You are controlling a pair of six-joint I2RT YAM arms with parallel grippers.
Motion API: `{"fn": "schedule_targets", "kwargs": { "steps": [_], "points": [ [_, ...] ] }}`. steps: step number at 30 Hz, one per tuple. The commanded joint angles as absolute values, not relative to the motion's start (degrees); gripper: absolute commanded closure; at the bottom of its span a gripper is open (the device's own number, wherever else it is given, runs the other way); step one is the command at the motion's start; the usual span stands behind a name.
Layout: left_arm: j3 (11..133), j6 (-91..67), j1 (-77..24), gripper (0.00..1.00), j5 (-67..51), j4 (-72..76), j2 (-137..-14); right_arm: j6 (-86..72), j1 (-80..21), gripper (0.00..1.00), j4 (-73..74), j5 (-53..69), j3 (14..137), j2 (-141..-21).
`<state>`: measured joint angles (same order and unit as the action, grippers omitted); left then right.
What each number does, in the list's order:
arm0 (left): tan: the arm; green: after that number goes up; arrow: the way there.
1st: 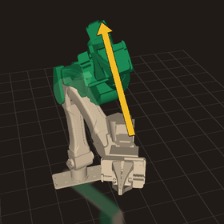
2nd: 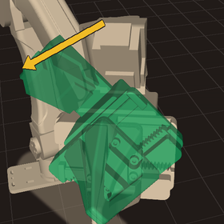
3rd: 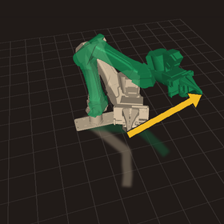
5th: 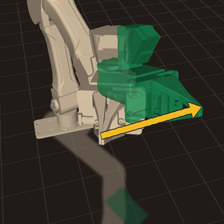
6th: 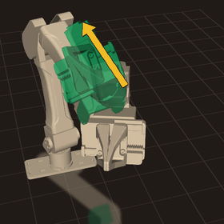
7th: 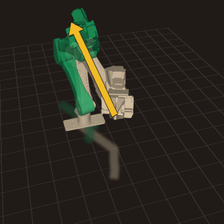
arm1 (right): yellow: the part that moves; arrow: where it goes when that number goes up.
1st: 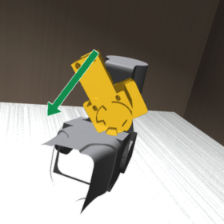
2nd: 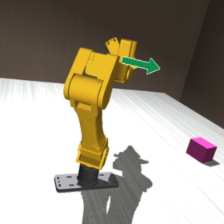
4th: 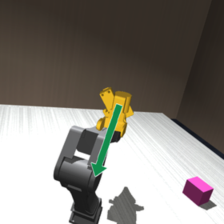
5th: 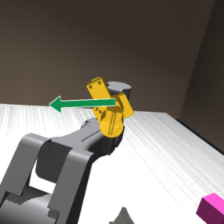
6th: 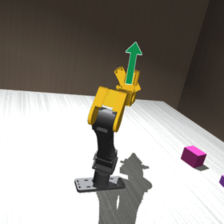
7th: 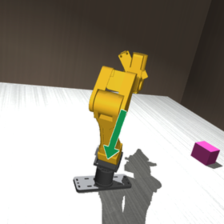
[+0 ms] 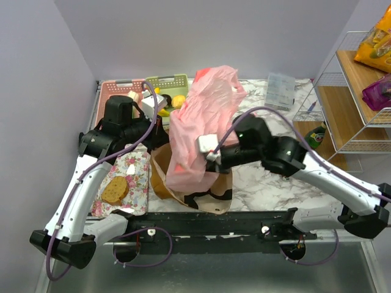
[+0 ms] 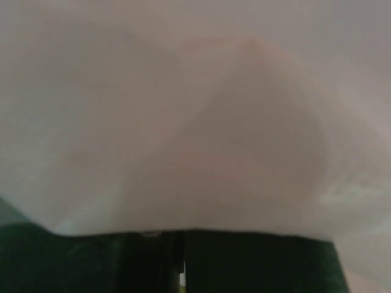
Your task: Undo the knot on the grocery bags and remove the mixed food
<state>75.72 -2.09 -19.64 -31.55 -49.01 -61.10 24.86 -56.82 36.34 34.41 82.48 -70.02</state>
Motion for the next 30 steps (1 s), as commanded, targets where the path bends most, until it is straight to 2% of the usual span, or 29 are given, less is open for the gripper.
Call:
{"fn": "schedule_targets", "kwargs": {
  "steps": [1, 4, 9, 15, 18, 21, 22, 23, 25, 30],
  "points": [
    [77.68, -4.74, -16.64, 1.00, -37.35, -48.84, -61.03, 40.39, -62.33, 0.99, 37.08, 5.65, 79.73, -73.37],
    [76.00, -5.46, -14.36, 1.00, -39.82, -48.42, -60.00, 44.56, -63.70, 0.99, 40.40, 0.32, 79.53, -77.46],
    [74.27, -6.86, -11.88, 1.00, -43.57, -47.37, -60.06, 47.62, -64.89, 0.99, 42.94, -7.01, 72.19, -83.19],
    [74.96, -5.73, -10.22, 1.00, -44.25, -47.87, -61.88, 44.74, -64.86, 0.98, 51.62, -5.10, 71.90, -91.50],
    [75.47, -5.36, -10.11, 1.00, -43.58, -48.68, -63.49, 43.22, -64.88, 0.82, 55.17, -5.48, 75.32, -95.02],
    [76.27, -4.81, -10.02, 1.00, -43.21, -50.01, -65.15, 41.44, -64.92, 0.44, 57.33, -4.00, 82.76, -94.57],
    [76.50, -4.61, -10.02, 1.00, -43.11, -50.39, -65.53, 41.39, -64.91, 0.33, 58.69, -2.11, 86.75, -93.72],
    [76.63, -4.67, -10.02, 1.00, -43.03, -50.57, -65.96, 40.97, -64.96, 0.28, 58.99, -0.45, 90.31, -92.90],
    [76.63, -4.91, -10.02, 1.00, -42.98, -50.21, -66.43, 40.91, -64.91, 0.21, 59.21, 5.30, 95.15, -90.38],
    [77.74, -6.09, -10.02, 1.00, -43.19, -49.70, -68.30, 46.55, -64.94, 0.18, 62.28, 12.72, 98.85, -85.73]
  ]
}}
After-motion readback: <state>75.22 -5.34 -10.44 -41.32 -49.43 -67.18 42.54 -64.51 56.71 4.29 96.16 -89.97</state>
